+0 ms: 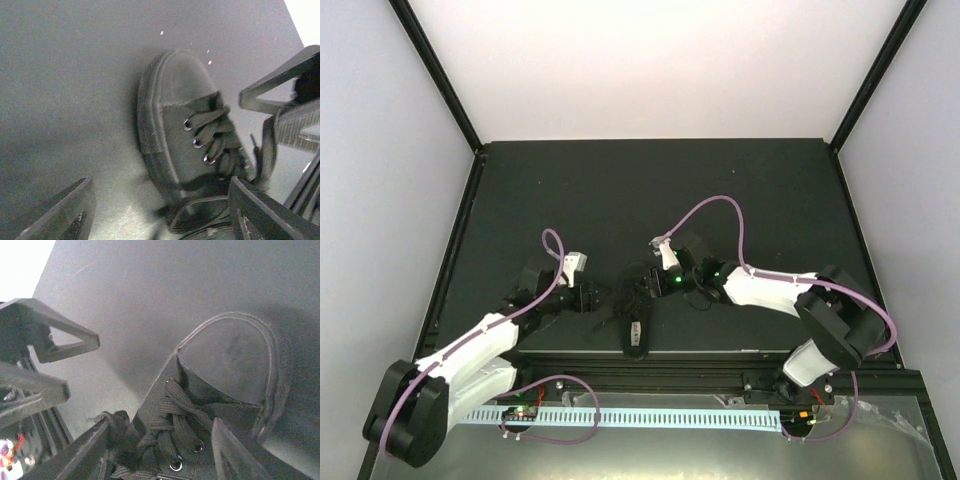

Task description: Tie the shoes

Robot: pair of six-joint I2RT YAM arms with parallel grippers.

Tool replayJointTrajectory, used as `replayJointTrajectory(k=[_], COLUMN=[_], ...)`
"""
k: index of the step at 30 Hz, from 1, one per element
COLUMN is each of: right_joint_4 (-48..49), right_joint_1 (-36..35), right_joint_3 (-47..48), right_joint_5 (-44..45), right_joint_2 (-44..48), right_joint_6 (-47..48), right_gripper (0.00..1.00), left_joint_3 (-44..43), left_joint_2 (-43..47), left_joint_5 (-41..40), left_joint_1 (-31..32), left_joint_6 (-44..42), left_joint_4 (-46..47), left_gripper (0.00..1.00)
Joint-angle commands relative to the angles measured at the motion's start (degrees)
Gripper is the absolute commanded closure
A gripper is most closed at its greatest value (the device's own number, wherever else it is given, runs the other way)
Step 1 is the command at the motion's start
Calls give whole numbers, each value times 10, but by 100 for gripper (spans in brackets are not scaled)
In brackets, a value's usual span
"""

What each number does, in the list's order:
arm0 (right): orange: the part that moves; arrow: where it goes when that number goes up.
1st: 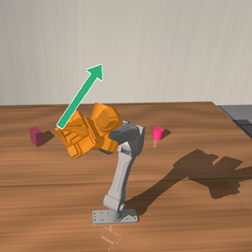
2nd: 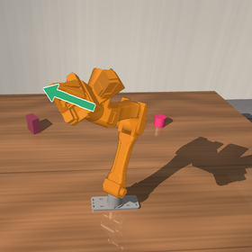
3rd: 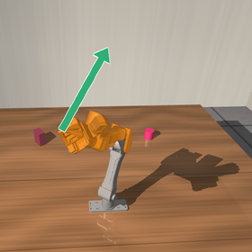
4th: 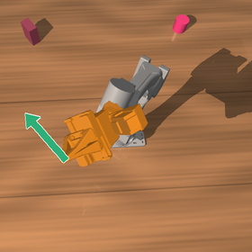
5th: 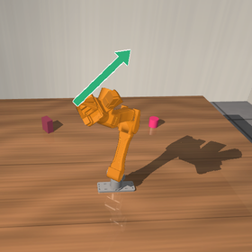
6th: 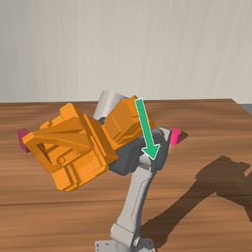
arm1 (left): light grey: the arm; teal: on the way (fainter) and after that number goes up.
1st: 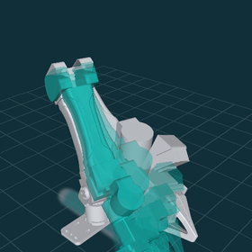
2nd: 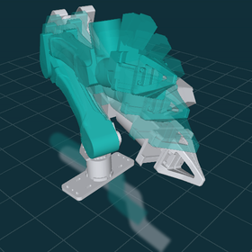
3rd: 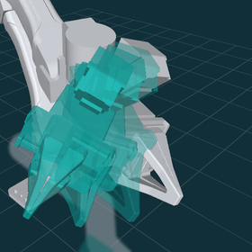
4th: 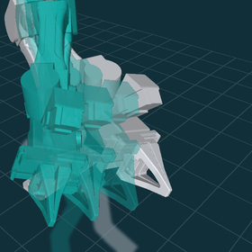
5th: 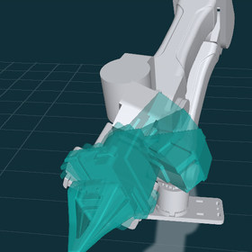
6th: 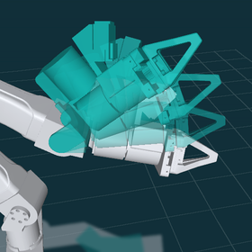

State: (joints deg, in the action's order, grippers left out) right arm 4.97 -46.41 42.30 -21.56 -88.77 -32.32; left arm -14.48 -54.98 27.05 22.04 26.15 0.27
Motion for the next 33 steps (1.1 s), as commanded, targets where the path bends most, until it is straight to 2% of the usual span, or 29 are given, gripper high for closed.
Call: replayJointTrajectory(k=[1,5,8,15,19,23,26,28,30,33], right_joint_4=[-5,-34,-52,-90,-113,-106,-67,-32,24,145], right_joint_1=[12,32,71,214,341,498,580,595,595,595], right_joint_3=[6,-5,-19,-43,-50,-63,-89,-109,-138,-188], right_joint_5=[14,43,46,19,15,-9,48,125,197,245], right_joint_2=[22,69,109,177,217,238,263,281,291,279], right_joint_6=[12,34,48,79,106,104,93,106,118,130], right_gripper=[33,16,7,5,4,3,4,3,3,3], left_joint_3=[-28,-39,-60,-137,-179,-177,-152,-128,-98,-62], left_joint_2=[51,77,73,-9,-51,-68,-50,-34,-28,-54], left_joint_5=[-24,-45,-62,-45,-42,-76,-163,-228,-240,-232], left_joint_1=[-6,-8,-18,-105,-201,-301,-338,-339,-337,-336], left_joint_6=[-16,-19,-31,-43,-42,-32,-40,-65,-96,-130], left_joint_4=[-24,-21,-24,-35,-36,1,47,100,169,268], left_gripper=[19,6,3,2,2,1,1,1,1,1])
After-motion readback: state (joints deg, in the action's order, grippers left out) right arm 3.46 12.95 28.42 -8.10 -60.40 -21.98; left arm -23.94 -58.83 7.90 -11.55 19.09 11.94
